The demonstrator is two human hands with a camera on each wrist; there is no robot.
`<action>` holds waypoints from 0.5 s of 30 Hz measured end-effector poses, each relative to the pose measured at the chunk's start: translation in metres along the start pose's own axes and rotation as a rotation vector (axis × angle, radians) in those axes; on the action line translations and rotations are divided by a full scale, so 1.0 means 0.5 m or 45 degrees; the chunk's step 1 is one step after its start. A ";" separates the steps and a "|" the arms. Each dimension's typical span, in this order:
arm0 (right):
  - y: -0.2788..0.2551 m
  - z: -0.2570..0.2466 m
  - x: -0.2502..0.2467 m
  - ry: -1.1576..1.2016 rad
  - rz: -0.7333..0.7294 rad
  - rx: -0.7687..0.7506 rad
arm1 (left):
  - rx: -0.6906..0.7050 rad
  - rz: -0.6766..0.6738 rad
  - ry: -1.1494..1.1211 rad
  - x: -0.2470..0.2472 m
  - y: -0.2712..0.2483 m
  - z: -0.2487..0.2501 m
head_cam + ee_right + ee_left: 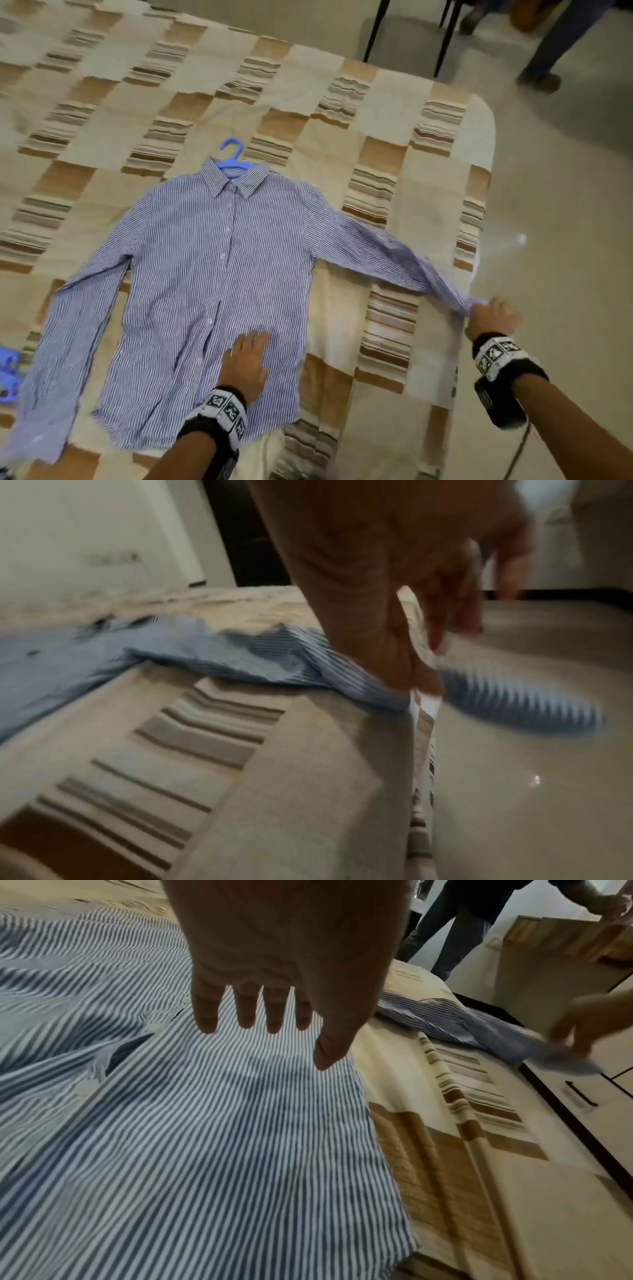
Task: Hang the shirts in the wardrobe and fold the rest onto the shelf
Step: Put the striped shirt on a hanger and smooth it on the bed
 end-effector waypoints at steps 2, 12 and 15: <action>-0.007 -0.016 0.022 0.062 -0.082 0.006 | -0.017 -0.011 -0.002 -0.006 0.003 -0.020; 0.096 -0.040 -0.010 0.615 -0.019 -0.057 | 0.214 0.062 0.060 -0.076 0.201 0.005; 0.166 0.067 -0.103 0.623 0.217 0.167 | 0.191 0.138 -0.023 -0.126 0.266 0.028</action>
Point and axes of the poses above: each hand's wrist, its own y-axis towards the middle knuckle, its own x-axis out of the palm, z = x × y, the point moved 9 cm from there along y, towards the middle knuckle, and after that the axes turned 1 degree about x, right-handed, at the moved point
